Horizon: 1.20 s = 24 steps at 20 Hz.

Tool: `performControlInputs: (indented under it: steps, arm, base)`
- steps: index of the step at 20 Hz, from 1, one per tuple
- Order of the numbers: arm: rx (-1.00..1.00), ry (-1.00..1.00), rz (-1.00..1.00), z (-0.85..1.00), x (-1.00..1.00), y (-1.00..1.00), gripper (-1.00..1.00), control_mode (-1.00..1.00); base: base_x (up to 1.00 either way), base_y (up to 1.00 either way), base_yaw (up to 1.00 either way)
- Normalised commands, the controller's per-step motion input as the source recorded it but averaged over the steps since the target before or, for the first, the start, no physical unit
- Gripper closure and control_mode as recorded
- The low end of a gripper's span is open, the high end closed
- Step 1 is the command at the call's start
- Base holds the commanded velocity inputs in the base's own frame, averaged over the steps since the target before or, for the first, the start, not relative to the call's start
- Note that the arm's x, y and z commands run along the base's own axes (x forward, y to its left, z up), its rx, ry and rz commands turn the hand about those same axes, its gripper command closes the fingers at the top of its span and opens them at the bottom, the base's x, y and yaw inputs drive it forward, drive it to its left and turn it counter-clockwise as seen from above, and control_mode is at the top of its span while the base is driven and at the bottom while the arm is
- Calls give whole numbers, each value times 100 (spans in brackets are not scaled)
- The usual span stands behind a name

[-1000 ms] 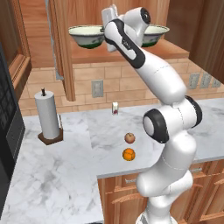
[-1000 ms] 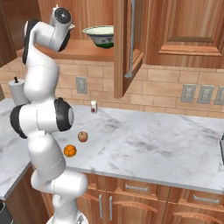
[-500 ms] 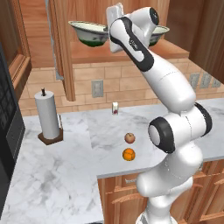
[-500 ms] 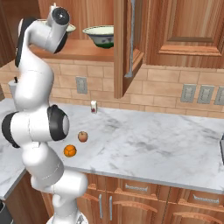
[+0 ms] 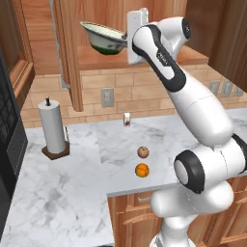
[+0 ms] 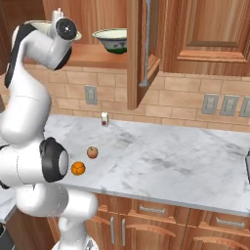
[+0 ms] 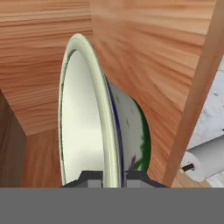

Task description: Pick both bowls and place them on the counter. Then place the peach in one bowl and place the orange in the other bowl.

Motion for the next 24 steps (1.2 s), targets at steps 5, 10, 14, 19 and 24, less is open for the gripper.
performControlInputs:
  steps: [5,10,14,19,24]
  arm:
    - [0,0,0,-2,-63,-7,100,-100]
    - [0,0,0,-4,-65,-21,100,-100]
    - [0,1,1,-7,-65,-26,100,-100]
    - [0,8,1,-20,-59,-15,100,-100]
    - [-1,12,3,-30,-54,-3,100,-100]
  base:
    - [0,0,0]
    - [0,0,0]
    - [0,0,0]
    - [0,0,0]
    - [0,0,0]
